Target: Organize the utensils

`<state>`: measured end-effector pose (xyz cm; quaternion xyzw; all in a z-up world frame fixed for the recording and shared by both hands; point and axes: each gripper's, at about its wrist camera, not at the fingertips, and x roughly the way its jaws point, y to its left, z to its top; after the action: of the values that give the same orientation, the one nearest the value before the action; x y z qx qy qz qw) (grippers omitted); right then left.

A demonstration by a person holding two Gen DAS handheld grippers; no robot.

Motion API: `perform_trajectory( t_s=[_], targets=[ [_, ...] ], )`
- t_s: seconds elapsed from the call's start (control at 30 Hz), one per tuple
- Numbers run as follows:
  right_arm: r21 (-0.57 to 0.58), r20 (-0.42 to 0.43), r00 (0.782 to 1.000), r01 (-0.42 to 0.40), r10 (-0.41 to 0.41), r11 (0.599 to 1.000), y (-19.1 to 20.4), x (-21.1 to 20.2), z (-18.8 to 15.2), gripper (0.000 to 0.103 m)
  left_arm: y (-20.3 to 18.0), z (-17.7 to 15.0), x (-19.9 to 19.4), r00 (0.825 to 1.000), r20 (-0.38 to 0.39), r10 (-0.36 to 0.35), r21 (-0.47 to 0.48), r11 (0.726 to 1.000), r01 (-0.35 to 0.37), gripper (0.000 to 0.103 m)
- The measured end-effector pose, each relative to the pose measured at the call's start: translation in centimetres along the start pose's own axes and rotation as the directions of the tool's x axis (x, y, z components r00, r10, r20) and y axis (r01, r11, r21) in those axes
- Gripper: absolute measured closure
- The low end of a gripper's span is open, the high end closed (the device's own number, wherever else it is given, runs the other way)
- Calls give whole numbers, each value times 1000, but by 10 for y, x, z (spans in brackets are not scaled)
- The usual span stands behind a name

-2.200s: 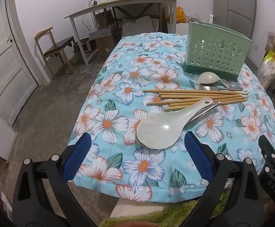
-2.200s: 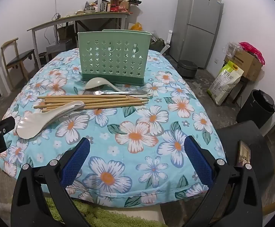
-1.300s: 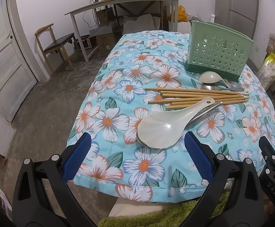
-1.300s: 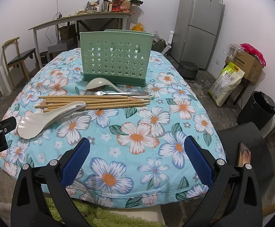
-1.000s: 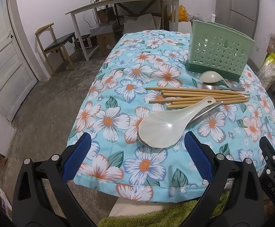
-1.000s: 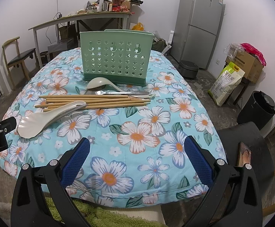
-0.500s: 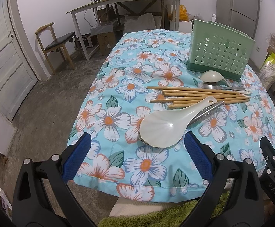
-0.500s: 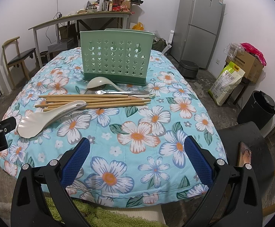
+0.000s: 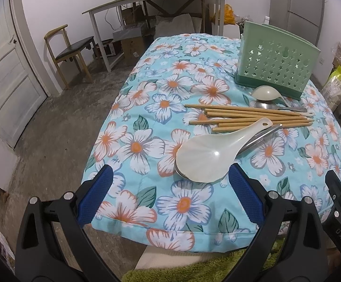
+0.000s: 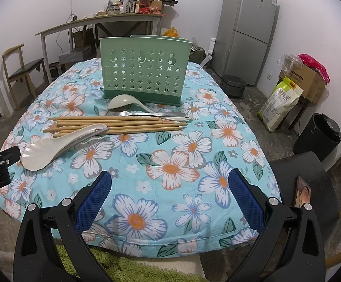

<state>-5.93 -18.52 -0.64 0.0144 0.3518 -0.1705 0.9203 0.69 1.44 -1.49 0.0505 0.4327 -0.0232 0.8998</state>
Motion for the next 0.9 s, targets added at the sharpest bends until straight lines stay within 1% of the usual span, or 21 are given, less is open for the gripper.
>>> perform_trajectory(
  t_s=[0.43, 0.6, 0.73, 0.9],
  targets=[
    [-9, -42, 999, -14, 14, 1000, 3, 14, -1, 6, -3, 3, 10, 1000, -24, -14, 7, 1000, 14, 8],
    [-10, -64, 998, -22, 21, 1000, 5, 22, -1, 6, -3, 3, 28, 995, -82, -56, 11, 998, 58, 8],
    [-8, -85, 996, -32, 32, 999, 6, 29, -2, 6, -1, 2, 44, 988, -120, -98, -10, 995, 97, 8],
    [-24, -112, 992, -54, 51, 998, 11, 36, -2, 6, 3, -2, 62, 981, -151, -125, -43, 992, 120, 8]
  ],
)
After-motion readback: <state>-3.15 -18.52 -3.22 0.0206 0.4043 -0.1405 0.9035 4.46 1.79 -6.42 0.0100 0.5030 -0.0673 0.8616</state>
